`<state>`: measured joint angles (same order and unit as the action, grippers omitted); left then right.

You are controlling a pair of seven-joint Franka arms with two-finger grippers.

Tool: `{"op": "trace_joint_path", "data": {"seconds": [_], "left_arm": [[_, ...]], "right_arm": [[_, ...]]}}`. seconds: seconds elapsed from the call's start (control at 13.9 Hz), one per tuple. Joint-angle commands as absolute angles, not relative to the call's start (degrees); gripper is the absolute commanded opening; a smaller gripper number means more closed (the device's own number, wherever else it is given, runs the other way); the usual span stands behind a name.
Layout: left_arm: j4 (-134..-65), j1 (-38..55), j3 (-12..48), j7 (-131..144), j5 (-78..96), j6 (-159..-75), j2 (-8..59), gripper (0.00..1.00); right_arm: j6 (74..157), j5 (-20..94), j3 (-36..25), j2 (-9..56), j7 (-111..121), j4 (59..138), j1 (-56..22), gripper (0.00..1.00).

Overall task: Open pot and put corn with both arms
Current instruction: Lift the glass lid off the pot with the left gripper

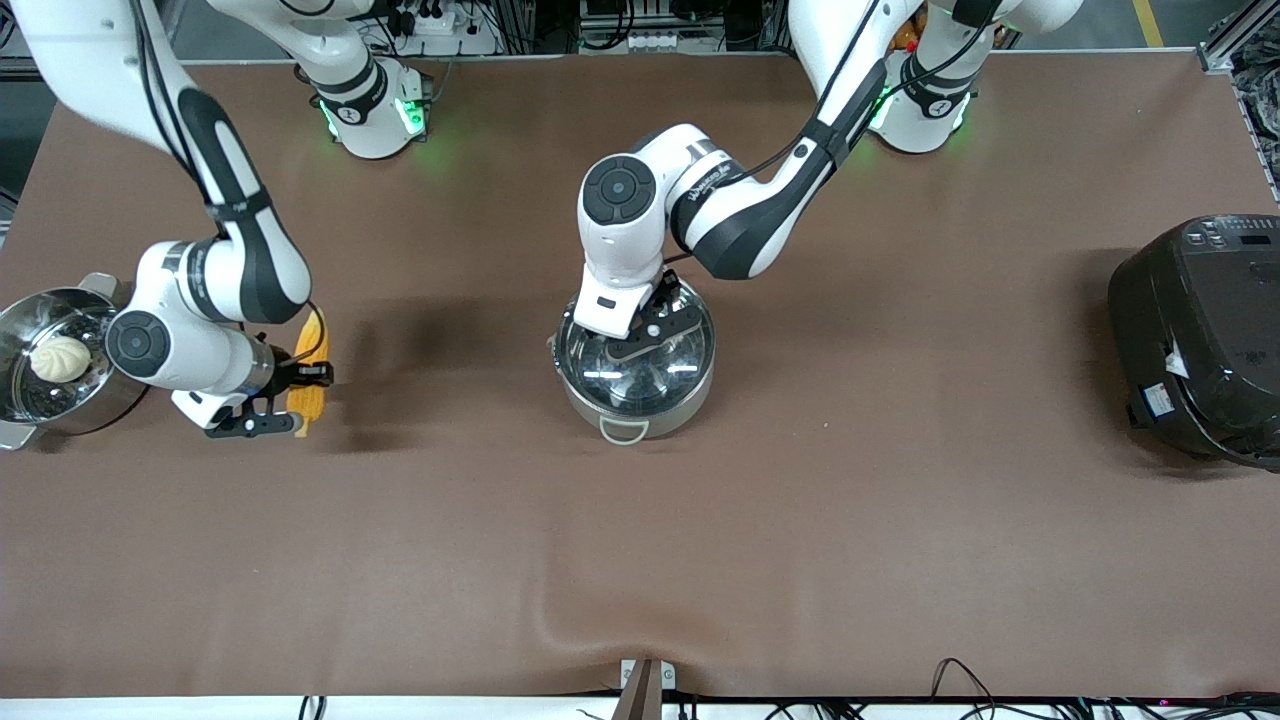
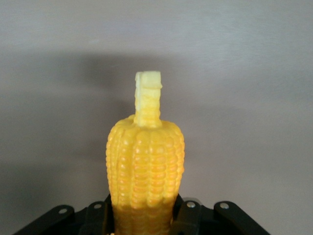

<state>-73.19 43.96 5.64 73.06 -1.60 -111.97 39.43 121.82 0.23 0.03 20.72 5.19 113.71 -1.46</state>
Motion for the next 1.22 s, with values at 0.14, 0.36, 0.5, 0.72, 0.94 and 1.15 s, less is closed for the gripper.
{"op": "trace_joint_path", "data": {"seconds": [0.14,0.36,0.5,0.72,0.94,1.15], "left_arm": [[-72.3,43.9,5.4,72.6,-3.3,-110.4,39.6,0.11],[-72.4,43.2,5.4,72.5,-3.6,-108.6,38.4,0.0],[-74.7,41.6,5.4,70.8,-3.3,-107.2,34.5,0.0],[-75.1,37.5,5.5,65.8,-3.3,-100.3,28.8,0.0],[-79.5,29.4,6.0,53.9,-2.9,-97.7,22.3,0.0],[-86.6,21.2,6.0,40.6,-3.2,-98.7,17.8,0.0]], "right_arm": [[102.4,6.0,-0.2,19.6,4.7,100.5,-7.7,0.0],[99.4,6.9,-0.2,19.8,2.9,96.0,-12.7,0.0],[99.4,6.9,-0.3,19.8,-2.5,94.6,-17.5,0.0],[99.5,6.1,-0.4,20.9,-10.4,91.0,-22.1,0.0],[99.7,6.9,-0.3,22.1,-12.2,88.9,-24.2,0.0],[100.0,6.2,-0.4,27.4,-16.5,83.0,-31.2,0.0]]}}
